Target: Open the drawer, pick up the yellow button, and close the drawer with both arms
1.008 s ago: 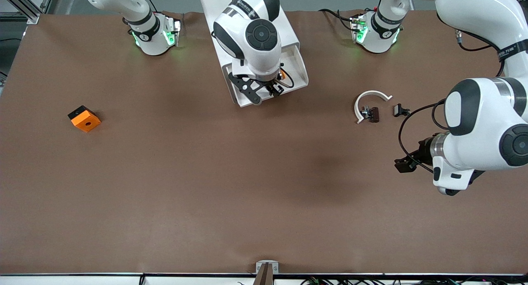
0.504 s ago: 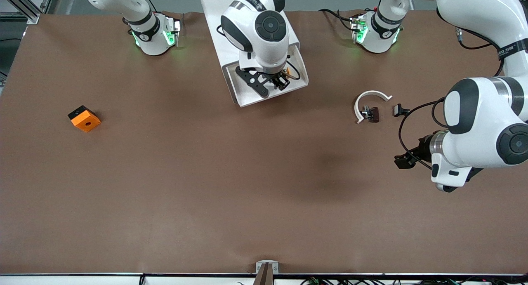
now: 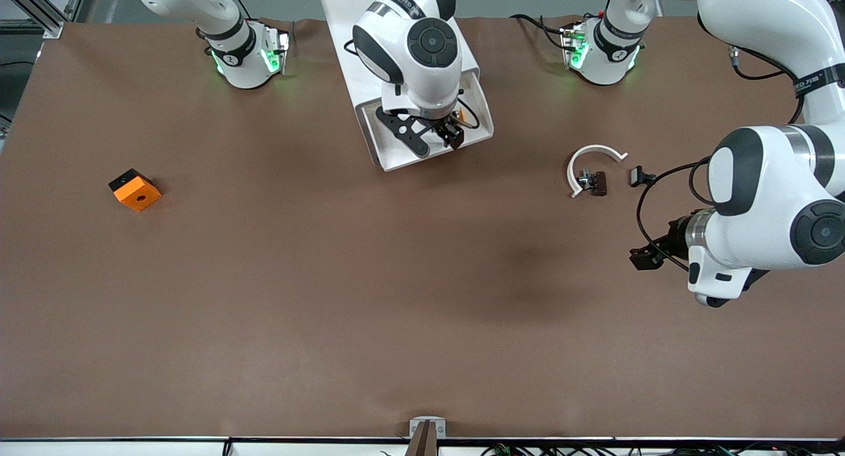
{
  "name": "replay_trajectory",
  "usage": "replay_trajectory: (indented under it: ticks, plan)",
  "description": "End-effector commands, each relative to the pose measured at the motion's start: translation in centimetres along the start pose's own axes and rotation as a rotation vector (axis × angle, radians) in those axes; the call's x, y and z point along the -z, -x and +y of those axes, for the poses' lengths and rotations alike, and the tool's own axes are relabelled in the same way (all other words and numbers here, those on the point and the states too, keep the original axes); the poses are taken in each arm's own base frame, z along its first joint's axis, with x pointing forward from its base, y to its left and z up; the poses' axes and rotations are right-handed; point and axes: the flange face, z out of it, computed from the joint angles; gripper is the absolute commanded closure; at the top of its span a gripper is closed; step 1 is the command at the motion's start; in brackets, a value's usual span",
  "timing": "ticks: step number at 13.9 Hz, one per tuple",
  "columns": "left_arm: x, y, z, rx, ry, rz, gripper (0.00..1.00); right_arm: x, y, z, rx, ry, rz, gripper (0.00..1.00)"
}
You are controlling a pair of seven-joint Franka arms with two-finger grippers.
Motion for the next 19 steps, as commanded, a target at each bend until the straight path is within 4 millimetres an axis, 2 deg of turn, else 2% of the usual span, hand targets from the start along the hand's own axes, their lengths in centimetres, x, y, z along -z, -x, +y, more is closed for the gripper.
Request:
replay_trajectory:
  ticks: [1, 8, 11, 14, 16, 18, 19]
  plan:
    - [-0.2, 0.7, -0.1, -0.026, -0.008, 0.016, 0.00, 0.3, 0.7, -0.2, -0.064, 0.000, -0.034, 0.00]
    - [-0.9, 0.5, -0.1, -0.022, -0.012, 0.010, 0.00, 0.1, 2.4, 0.0, -0.095, 0.008, -0.093, 0.05]
    - [-1.2, 0.5, -0.1, -0.022, -0.013, 0.009, 0.00, -0.9, 1.9, -0.2, -0.101, 0.023, -0.085, 0.09]
    - [-1.3, 0.5, -0.1, -0.021, -0.013, 0.011, 0.00, -2.3, 1.9, -0.8, -0.102, 0.026, -0.081, 0.27]
    - [-1.5, 0.5, 0.0, -0.022, -0.014, 0.010, 0.00, -2.4, 1.8, -1.1, -0.107, 0.012, -0.084, 0.48]
    - [-1.5, 0.5, 0.0, -0.022, -0.014, 0.010, 0.00, -2.0, 1.3, -1.2, -0.112, 0.006, -0.093, 0.75]
    - [-1.4, 0.5, 0.0, -0.023, -0.013, 0.011, 0.00, -1.9, 1.2, -1.2, -0.111, 0.004, -0.093, 0.81]
